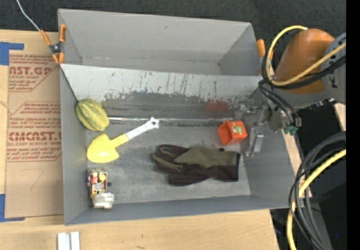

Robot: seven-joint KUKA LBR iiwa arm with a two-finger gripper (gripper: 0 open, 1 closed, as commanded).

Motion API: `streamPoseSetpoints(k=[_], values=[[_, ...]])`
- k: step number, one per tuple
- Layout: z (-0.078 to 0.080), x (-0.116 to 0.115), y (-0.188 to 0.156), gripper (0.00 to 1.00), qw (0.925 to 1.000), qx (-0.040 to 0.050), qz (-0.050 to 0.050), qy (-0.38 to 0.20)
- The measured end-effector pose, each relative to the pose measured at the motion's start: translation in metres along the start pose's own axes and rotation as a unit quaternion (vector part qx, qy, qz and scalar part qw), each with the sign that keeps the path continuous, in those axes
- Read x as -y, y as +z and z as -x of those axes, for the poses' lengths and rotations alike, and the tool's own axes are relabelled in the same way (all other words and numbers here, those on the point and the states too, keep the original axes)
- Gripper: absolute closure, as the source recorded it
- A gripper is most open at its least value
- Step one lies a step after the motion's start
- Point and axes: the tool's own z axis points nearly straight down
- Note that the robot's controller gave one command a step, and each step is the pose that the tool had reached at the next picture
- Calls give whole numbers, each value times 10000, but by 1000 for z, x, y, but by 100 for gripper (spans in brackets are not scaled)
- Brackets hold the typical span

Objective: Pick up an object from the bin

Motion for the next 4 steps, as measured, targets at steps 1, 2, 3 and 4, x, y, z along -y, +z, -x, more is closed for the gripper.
streamPoseSetpoints(k=[1,2,3,4], values=[[2,-1,-5,0,10000,36,-6,-9],[-11,-11,62,0,9982,18,4,600],[-33,-70,64,100,9972,43,0,749],[-33,-69,64,100,9972,43,-1,750]])
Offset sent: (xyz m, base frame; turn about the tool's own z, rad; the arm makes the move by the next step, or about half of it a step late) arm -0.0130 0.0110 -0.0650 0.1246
